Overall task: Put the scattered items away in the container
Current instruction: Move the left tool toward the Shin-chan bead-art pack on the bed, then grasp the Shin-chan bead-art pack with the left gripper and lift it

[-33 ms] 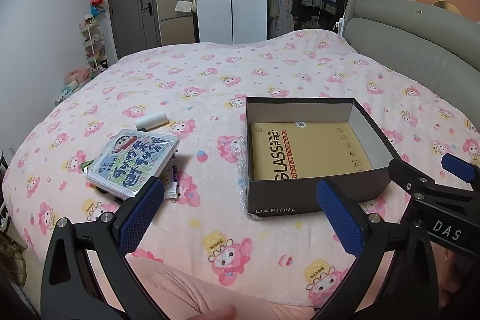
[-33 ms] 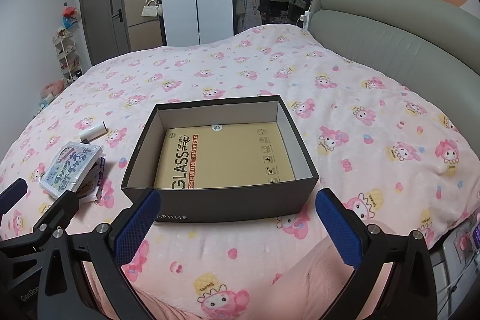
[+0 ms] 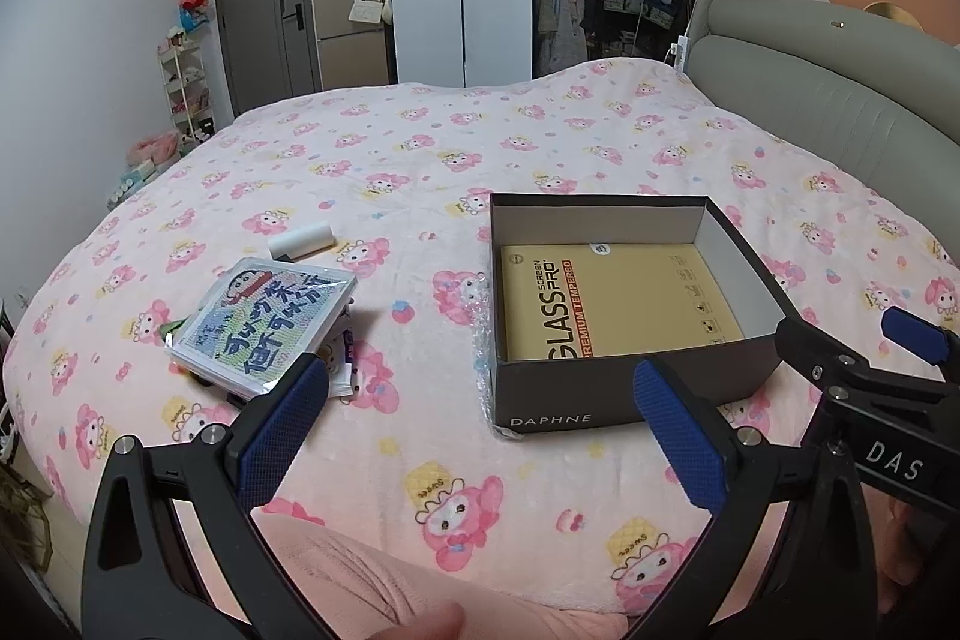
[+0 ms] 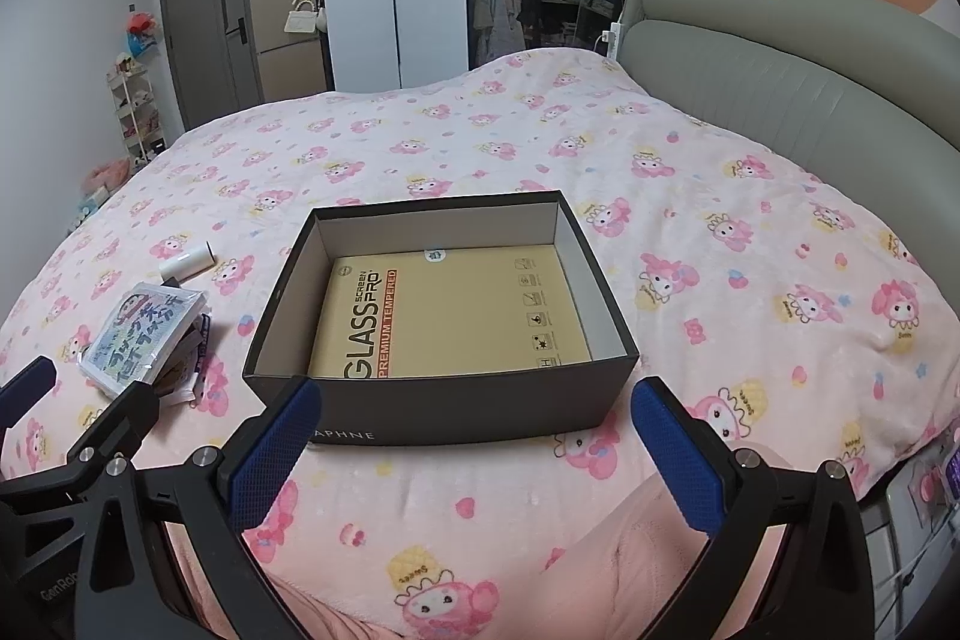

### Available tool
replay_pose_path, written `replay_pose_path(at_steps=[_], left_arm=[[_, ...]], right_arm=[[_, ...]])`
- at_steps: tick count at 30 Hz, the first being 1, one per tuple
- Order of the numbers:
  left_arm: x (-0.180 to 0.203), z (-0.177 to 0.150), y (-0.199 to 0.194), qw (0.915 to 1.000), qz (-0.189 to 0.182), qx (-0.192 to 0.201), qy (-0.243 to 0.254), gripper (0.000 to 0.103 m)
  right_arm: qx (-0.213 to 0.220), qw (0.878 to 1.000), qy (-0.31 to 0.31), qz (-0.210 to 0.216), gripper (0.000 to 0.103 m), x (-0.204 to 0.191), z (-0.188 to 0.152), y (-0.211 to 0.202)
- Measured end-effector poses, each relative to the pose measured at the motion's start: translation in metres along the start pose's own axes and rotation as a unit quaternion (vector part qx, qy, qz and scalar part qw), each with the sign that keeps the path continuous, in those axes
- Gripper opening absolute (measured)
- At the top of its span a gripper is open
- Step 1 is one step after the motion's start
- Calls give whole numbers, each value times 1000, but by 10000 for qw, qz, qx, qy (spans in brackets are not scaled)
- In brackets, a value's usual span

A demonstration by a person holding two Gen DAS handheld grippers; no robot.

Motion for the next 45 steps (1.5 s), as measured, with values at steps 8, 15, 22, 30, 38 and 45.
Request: replay_pose_path(at_steps=[8,15,22,30,38,45], left_arm=[[-23,21,-4,9996,-47,91,-260,103],[-100,18,1,9954,403,114,-858,103],[-183,-26,40,9721,845,-620,-2097,67],[-224,-58,104,9418,1074,-1361,-2879,62],[-245,-76,159,9123,881,-1901,-3519,62],[-249,-82,166,9015,1048,-1706,-3837,43]], right_arm=[[153,9955,-610,713,103,-23,29,4],[-236,9773,-1142,1769,100,-91,37,38],[-781,9573,-1564,2304,43,-175,9,80],[-1014,9491,-1958,2248,43,-248,11,127],[-1149,9526,-1890,2090,43,-277,20,182],[-1452,9508,-1840,2027,43,-308,38,248]])
Point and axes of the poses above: each gripper's, at about its wrist camera, not at the fingertips, and y roughly the way its jaws point, x to its right, z to its top, the point moved 3 cm from there along y, roughly the way its jaws point, and after that the axes turned 2 degrees about x, right-handed, at the moved point
